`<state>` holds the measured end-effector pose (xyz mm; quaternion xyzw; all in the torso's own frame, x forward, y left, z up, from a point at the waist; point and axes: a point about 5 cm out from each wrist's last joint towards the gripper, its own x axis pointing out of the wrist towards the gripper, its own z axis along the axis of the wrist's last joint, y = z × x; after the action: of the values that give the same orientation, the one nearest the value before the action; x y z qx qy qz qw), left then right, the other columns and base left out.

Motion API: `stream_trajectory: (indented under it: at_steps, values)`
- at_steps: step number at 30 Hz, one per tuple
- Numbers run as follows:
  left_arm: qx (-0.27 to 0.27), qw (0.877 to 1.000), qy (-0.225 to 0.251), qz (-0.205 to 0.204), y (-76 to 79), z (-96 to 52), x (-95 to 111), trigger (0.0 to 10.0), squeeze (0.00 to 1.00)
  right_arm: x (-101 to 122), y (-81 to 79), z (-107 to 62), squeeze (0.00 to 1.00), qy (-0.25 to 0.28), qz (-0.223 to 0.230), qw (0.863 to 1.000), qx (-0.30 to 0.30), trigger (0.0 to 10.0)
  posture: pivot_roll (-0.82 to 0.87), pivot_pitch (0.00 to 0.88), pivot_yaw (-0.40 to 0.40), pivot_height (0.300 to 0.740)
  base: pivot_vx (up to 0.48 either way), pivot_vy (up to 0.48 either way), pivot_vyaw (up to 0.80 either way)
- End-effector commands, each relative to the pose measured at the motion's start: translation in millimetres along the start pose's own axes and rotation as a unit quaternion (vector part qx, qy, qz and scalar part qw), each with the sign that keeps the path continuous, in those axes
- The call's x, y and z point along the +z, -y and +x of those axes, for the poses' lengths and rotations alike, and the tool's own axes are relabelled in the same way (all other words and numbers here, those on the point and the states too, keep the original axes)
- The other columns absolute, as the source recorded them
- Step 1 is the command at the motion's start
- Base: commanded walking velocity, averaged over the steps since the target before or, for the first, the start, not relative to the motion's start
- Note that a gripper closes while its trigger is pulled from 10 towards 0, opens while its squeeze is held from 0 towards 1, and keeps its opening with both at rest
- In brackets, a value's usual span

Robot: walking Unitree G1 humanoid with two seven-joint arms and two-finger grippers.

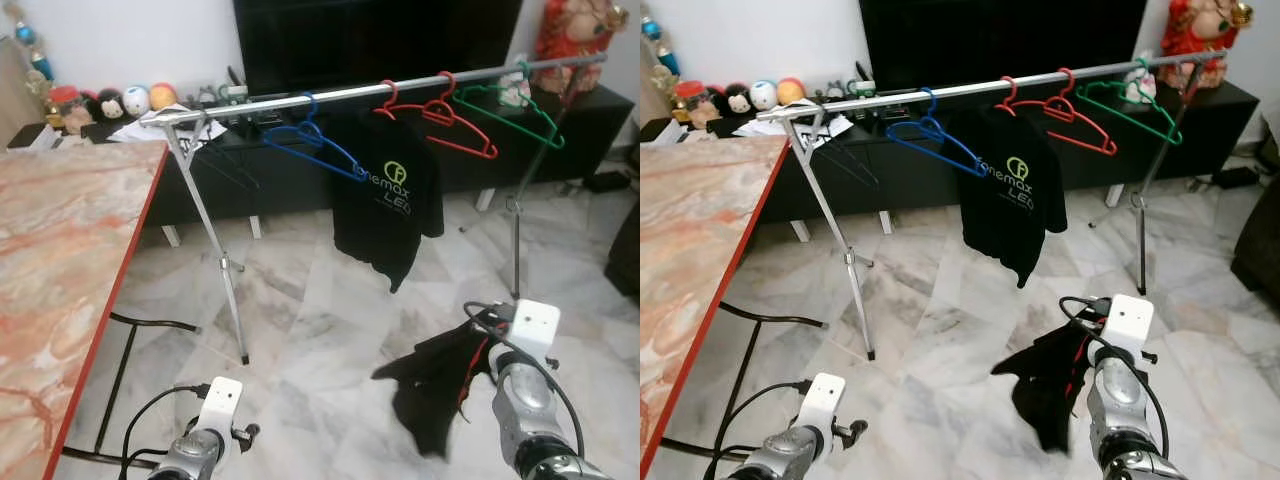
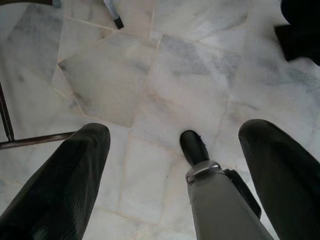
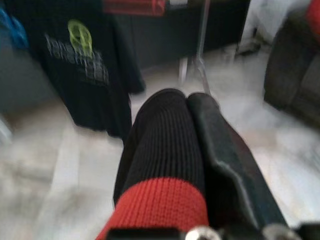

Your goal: Hang hanger

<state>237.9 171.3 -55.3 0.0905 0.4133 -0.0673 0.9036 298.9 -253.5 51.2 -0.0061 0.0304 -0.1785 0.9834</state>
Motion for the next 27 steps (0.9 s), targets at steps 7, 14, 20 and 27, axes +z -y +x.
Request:
stream_trajectory:
  at_steps: [7, 14, 20, 27]
  values:
    - [0.012, 1.0, -0.006, 0.004, -12.4, -2.8, -8.3, 10.0, 0.0, 17.6, -4.0, -19.6, 0.0, 0.095, -0.015, 0.995, 0.026, 10.0, -0.2, 0.0, 0.044, 0.74, 0.0, 0.0, 0.0]
    - [0.017, 1.0, 0.003, -0.006, -18.3, -4.5, -10.6, 10.0, 0.0, 18.4, -22.6, -34.4, 0.0, 0.098, -0.026, 0.992, 0.079, 10.0, -0.19, 0.0, 0.062, 0.74, 0.0, 0.0, 0.0]
    - [0.007, 1.0, 0.003, 0.0, -16.2, -4.2, -10.1, 10.0, 0.0, 15.0, -23.0, -40.9, 0.0, 0.084, -0.017, 0.994, 0.074, 10.0, -0.19, 0.0, 0.068, 0.74, 0.0, 0.0, 0.0]
    - [0.004, 1.0, -0.004, 0.029, -12.2, -2.4, -5.1, 10.0, 0.0, 24.3, -18.0, -35.8, 0.0, 0.081, -0.02, 0.993, 0.08, 10.0, -0.16, 0.0, 0.023, 0.74, 0.0, -0.048, 0.0]
